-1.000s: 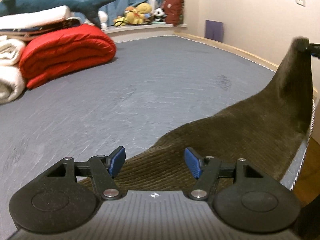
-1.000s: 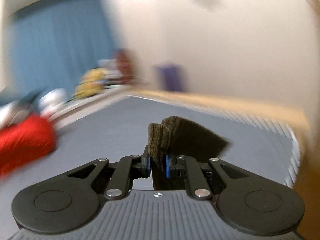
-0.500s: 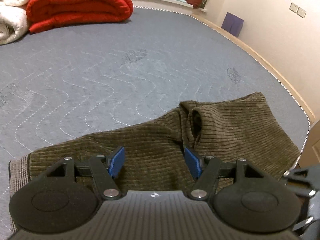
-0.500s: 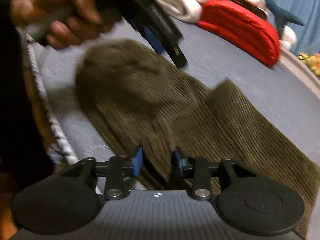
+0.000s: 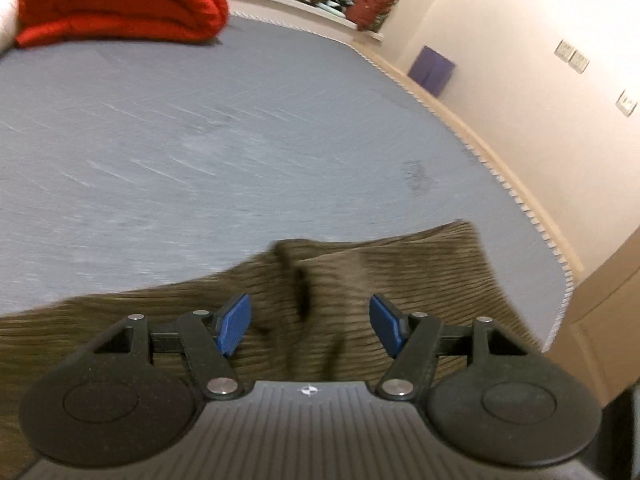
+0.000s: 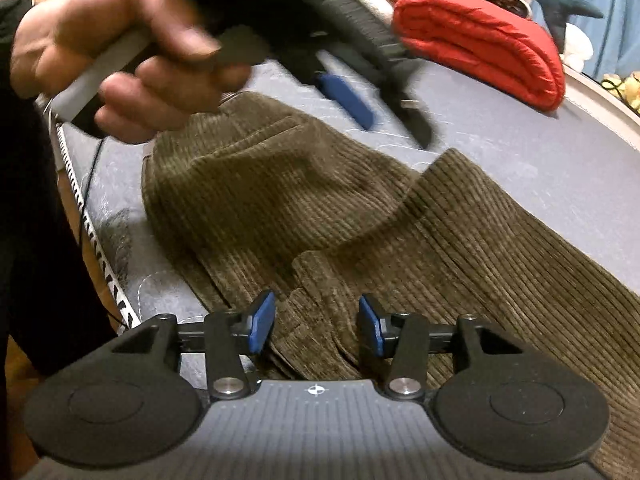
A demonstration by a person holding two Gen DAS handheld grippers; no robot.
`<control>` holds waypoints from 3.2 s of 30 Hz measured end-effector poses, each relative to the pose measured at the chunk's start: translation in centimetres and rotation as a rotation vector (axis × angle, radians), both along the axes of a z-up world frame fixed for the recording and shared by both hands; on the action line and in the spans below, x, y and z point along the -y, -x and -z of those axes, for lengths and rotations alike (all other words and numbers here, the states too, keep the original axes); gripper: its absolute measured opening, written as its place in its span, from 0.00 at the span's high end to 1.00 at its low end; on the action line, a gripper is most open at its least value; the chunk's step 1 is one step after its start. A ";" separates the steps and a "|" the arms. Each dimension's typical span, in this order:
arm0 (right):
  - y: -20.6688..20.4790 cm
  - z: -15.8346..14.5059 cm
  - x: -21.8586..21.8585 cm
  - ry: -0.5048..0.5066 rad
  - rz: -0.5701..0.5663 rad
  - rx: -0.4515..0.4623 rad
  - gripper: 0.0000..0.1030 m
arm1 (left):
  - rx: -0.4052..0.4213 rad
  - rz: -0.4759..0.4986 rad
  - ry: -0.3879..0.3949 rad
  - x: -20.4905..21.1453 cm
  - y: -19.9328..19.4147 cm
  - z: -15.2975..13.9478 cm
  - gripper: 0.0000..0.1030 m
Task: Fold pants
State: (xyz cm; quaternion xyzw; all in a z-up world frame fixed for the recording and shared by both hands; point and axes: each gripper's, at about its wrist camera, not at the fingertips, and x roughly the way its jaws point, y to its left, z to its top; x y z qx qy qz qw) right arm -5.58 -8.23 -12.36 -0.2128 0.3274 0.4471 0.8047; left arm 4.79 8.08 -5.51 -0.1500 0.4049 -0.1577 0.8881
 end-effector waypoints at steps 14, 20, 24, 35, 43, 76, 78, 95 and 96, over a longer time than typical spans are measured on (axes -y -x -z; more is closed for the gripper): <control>3.2 -2.0 0.8 -0.029 -0.147 0.121 1.00 | -0.072 0.029 -0.088 3.9 -4.1 2.2 0.79; 1.3 -3.4 3.0 -0.137 -0.002 0.100 0.88 | 0.022 -0.012 -0.039 2.6 -3.2 0.4 0.79; -1.4 -3.0 4.7 -0.163 0.154 0.054 0.47 | -0.057 -0.007 -0.127 3.4 -3.9 2.4 0.69; -2.2 0.6 4.9 0.026 0.171 -0.064 0.57 | 0.147 -0.009 -0.114 3.9 -2.9 -1.3 0.80; -1.8 -0.4 5.3 0.017 0.145 -0.071 0.60 | 0.065 0.056 -0.141 4.4 -3.9 0.9 0.90; -8.5 1.7 21.2 -0.118 0.963 -0.319 0.14 | 0.263 0.217 -0.258 9.0 0.7 0.1 0.64; -8.8 1.8 21.5 -0.140 0.969 -0.348 0.16 | 0.168 0.212 -0.326 9.5 -0.7 1.9 0.87; -8.0 0.7 21.5 -0.182 0.962 -0.372 0.37 | 0.087 0.244 -0.398 10.4 -1.3 3.9 0.70; -7.9 0.7 21.4 -0.180 0.961 -0.368 0.38 | 0.093 0.247 -0.408 10.7 -1.1 3.7 0.64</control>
